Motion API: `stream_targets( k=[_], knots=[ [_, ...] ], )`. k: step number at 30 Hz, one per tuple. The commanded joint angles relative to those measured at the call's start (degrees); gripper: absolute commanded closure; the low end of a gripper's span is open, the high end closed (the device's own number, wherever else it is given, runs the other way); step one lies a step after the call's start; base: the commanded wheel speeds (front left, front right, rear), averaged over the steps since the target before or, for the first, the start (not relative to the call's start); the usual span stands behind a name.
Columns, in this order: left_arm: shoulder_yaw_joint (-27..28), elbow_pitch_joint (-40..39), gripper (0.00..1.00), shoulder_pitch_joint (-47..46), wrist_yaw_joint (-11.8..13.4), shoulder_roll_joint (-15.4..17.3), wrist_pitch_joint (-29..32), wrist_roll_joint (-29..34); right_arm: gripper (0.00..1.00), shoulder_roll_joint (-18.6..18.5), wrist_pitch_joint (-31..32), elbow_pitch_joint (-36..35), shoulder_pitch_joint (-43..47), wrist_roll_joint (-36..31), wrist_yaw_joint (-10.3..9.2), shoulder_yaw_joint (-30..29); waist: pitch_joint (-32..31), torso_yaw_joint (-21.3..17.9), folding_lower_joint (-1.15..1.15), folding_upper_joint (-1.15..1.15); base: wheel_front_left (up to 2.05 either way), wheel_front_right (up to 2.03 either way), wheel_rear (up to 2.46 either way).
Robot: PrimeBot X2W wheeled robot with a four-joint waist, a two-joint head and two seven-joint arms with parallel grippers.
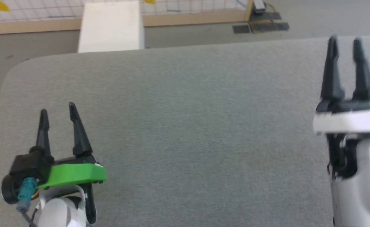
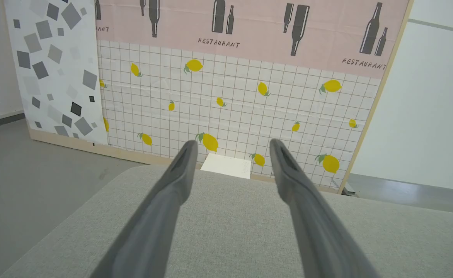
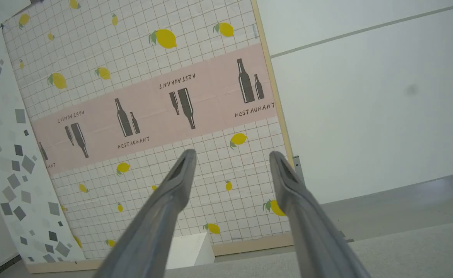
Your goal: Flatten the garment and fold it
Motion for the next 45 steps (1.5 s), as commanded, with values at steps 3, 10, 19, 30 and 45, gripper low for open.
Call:
stream_targets(
  k=[3,10,19,30,45],
  knots=[
    [-1.0,2.2,0.00,-0.1,0.3,-0.4,-0.4,1.3,0.00,0.1,-0.6,0.1,4.7,-0.9,-0.08,1.9,-3.8,3.6,0.00,0.00,0.00,0.00,0.00],
    [-4.5,6.8,0.00,0.3,0.2,-1.0,-0.6,3.3,0.00,0.1,-0.9,-0.7,12.4,-3.8,-0.08,4.2,-4.8,3.9,0.00,0.00,0.00,0.00,0.00],
    [-8.1,12.3,0.00,2.2,-0.8,-2.1,-1.0,3.7,0.00,0.1,-0.9,-0.5,19.3,-5.7,-0.08,4.8,-5.0,3.6,0.00,0.00,0.00,0.00,0.00],
    [-9.4,15.4,0.00,2.5,-1.2,-2.9,-1.2,3.1,0.00,0.1,-0.9,3.5,21.2,-6.9,-0.08,4.6,-5.2,3.7,0.00,0.00,0.00,0.00,0.00],
    [-9.0,15.1,1.00,2.3,-1.5,-3.1,-0.5,3.0,1.00,0.1,-0.4,3.6,20.7,-6.5,0.00,4.7,-5.5,3.8,0.00,0.00,0.00,0.00,0.00]
  ],
)
